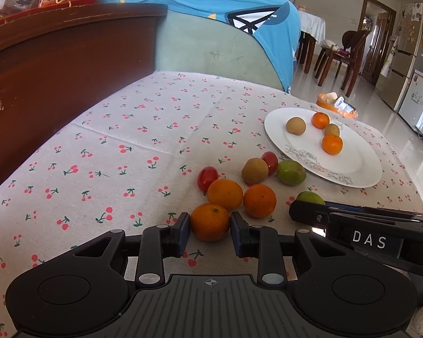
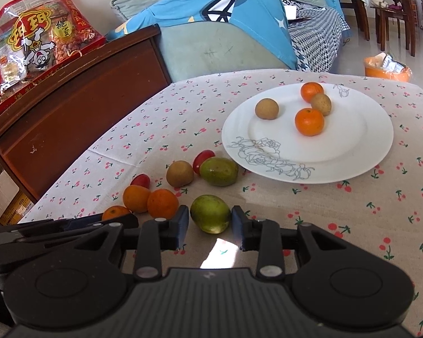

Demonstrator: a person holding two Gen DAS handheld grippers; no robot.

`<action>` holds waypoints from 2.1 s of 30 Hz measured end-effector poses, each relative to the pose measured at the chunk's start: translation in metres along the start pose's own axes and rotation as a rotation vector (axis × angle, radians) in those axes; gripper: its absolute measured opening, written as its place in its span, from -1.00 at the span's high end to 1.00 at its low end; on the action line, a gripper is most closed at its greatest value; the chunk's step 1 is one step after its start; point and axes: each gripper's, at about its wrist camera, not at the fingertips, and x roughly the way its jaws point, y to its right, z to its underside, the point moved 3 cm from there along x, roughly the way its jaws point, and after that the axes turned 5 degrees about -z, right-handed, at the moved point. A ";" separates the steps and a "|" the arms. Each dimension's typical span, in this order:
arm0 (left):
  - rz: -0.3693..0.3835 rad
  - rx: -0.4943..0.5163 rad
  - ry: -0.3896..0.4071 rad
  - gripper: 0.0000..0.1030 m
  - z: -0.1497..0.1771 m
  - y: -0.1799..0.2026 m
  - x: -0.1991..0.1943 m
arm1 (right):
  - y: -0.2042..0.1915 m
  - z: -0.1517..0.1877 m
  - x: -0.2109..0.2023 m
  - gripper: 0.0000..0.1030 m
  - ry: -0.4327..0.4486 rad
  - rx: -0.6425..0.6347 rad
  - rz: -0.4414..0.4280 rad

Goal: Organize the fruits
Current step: 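Grasp a mandarin orange with the left gripper while the right grasps a green mango, then carry the orange and mango onto the plate and open both grippers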

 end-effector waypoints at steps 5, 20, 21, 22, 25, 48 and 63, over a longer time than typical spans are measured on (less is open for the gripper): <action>-0.003 -0.002 0.002 0.45 -0.001 0.001 0.000 | -0.001 0.000 0.000 0.38 -0.004 -0.012 0.008; 0.143 0.005 0.077 0.45 -0.062 0.034 -0.025 | 0.020 -0.052 -0.049 0.38 0.018 0.005 0.041; 0.154 0.024 0.080 0.45 -0.067 0.038 -0.024 | 0.025 -0.058 -0.054 0.38 0.026 0.015 0.040; 0.163 0.054 0.086 0.45 -0.072 0.043 -0.023 | 0.031 -0.064 -0.058 0.38 0.039 0.035 0.041; 0.189 0.096 0.084 0.45 -0.080 0.055 -0.015 | 0.050 -0.066 -0.063 0.38 0.078 0.130 0.058; 0.209 0.087 -0.009 0.42 -0.079 0.082 0.045 | 0.090 -0.051 -0.032 0.33 0.078 0.307 0.152; 0.168 0.046 -0.019 0.25 -0.080 0.049 0.029 | 0.065 -0.043 -0.034 0.25 0.038 0.199 0.076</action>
